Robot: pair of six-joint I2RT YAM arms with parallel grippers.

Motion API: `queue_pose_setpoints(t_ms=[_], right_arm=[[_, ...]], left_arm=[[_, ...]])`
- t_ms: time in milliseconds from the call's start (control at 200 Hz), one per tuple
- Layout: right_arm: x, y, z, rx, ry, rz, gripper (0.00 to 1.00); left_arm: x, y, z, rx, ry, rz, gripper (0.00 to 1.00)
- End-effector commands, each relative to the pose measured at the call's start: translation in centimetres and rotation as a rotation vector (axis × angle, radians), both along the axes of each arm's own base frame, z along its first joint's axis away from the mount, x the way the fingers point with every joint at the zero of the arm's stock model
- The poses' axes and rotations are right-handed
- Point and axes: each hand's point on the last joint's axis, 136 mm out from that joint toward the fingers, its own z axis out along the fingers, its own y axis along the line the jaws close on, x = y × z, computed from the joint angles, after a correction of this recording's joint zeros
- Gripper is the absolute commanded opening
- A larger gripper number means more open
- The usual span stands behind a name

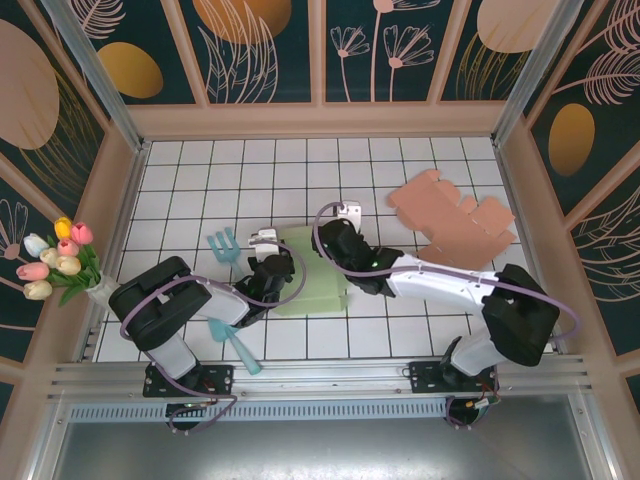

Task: Fold the paper box

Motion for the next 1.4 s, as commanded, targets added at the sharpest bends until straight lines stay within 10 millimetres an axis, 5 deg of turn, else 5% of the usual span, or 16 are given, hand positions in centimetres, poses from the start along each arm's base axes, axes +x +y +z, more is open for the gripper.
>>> queue_pose_setpoints(t_ms=[0, 220, 445, 606, 766, 1116, 1391], right_arm=[[1.4, -0.6, -0.5, -0.023, 0.004, -0.036, 0.55], [1.3, 0.6, -1.5, 0.065, 0.036, 0.025, 0.55], [-0.1, 3.9, -0.8, 0.274, 0.085, 0.145, 0.55], [-0.3, 4.4, -0.1, 0.339, 0.073, 0.163, 0.54], [-0.1, 3.0, -0.4, 0.334, 0.048, 0.127, 0.53], [-1.1, -2.0, -4.7, 0.09, -0.005, 0.12, 0.55], [0.7, -5.2, -5.4, 0.048, -0.049, 0.073, 0.56]], left_arm=[[0.2, -0.4, 0.4, -0.027, -0.011, 0.01, 0.0], [0.3, -0.6, 0.2, -0.033, -0.006, 0.001, 0.0], [0.3, -0.9, -0.1, -0.042, 0.0, -0.005, 0.0], [0.3, -1.1, -0.1, -0.049, 0.001, -0.018, 0.0], [0.2, -1.0, -0.2, -0.056, 0.002, -0.016, 0.0], [0.1, -0.5, -0.5, -0.057, 0.024, 0.013, 0.0], [0.2, -1.6, -0.6, -0.065, 0.03, -0.038, 0.0]])
